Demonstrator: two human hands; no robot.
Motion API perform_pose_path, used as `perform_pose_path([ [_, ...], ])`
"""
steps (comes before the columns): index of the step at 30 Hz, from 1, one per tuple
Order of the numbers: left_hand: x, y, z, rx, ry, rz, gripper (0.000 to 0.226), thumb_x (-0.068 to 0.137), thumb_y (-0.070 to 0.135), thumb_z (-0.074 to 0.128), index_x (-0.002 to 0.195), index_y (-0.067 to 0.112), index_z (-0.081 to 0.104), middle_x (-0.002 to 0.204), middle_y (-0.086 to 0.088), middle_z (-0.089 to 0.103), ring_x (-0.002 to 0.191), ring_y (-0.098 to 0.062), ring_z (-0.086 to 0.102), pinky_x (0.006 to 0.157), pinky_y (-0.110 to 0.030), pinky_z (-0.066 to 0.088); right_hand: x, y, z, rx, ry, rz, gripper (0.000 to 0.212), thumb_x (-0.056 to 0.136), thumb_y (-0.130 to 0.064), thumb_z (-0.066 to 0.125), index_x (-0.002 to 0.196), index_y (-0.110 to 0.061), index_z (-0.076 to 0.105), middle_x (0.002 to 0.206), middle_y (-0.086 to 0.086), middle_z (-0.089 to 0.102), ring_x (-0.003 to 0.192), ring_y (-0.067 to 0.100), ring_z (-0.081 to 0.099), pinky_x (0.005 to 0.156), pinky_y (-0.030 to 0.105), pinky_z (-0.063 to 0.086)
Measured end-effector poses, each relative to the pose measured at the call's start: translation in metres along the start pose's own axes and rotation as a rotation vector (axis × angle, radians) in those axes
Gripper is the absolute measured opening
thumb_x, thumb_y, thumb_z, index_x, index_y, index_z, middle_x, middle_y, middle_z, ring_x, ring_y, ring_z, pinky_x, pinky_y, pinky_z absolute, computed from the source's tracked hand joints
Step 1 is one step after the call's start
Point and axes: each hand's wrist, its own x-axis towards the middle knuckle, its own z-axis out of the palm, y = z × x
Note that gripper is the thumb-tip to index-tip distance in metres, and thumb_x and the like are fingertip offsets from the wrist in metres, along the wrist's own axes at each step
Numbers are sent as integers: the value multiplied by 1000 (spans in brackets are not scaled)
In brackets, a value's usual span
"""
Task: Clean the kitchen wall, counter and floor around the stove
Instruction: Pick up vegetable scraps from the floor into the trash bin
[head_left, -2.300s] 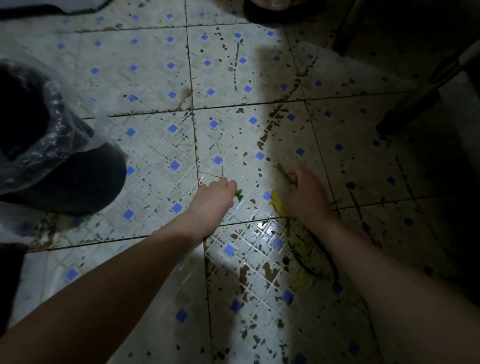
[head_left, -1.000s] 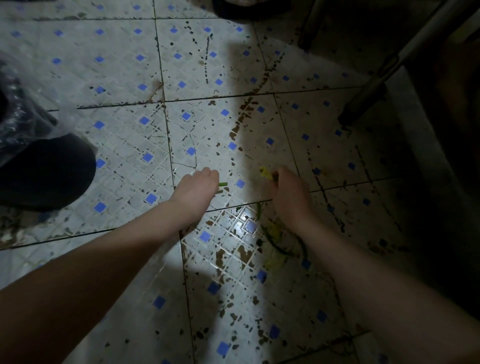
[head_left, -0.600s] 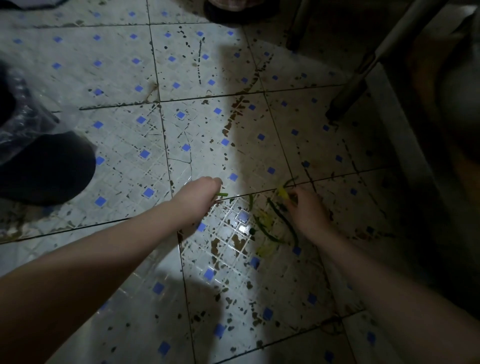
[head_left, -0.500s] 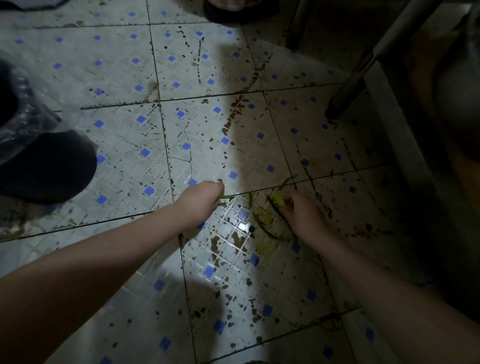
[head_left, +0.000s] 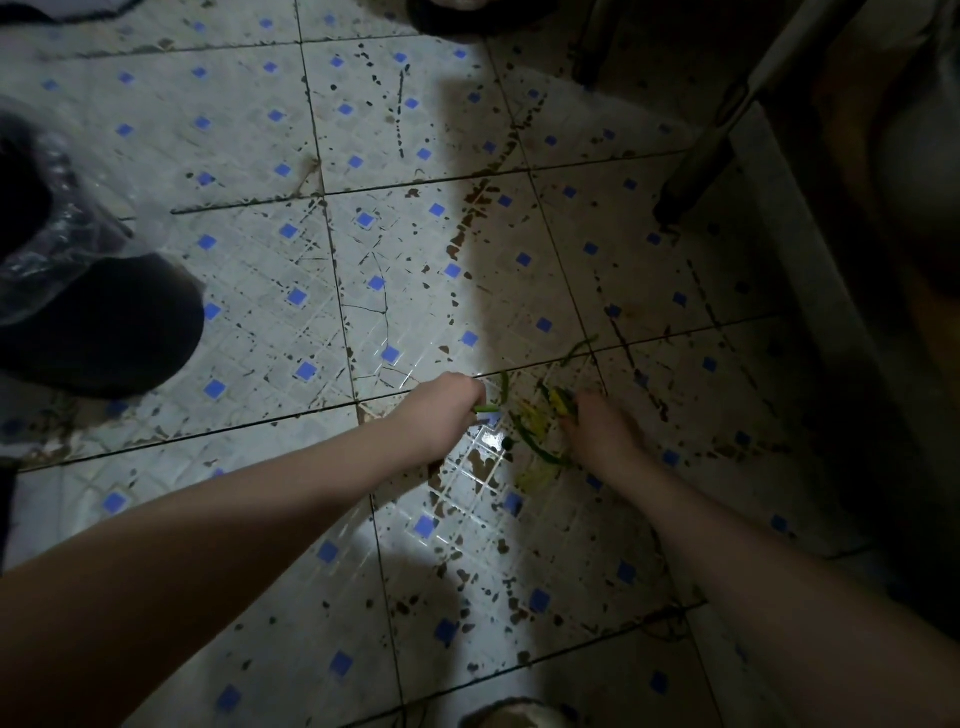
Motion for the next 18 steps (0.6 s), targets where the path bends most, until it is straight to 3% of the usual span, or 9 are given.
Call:
perform_pose_path([
  [9, 12, 21, 9, 153, -23, 167, 13, 93, 6, 52, 97, 6, 64, 101, -12, 62, 93, -27, 61, 82, -39, 51, 5, 4, -22, 28, 136, 10, 16, 95, -26, 51, 102, -13, 58, 100, 7, 61, 90, 25, 58, 71, 31, 45],
  [14, 19, 38, 17, 161, 38, 274, 19, 94, 7, 48, 105, 7, 63, 104, -10, 64, 96, -26, 60, 84, -34, 46, 0, 27, -37, 74, 152, 29, 24, 95, -27, 49, 112, -14, 58, 103, 7, 63, 89, 26, 59, 74, 34, 48],
  [18, 27, 47, 29, 221, -14, 326, 23, 94, 7, 45, 114, 11, 58, 117, -7, 57, 106, -27, 55, 89, -36, 39, -7, 49, -43, 85, 145, 85, 21, 96, -27, 48, 108, -13, 57, 104, 9, 63, 90, 25, 58, 75, 33, 47],
])
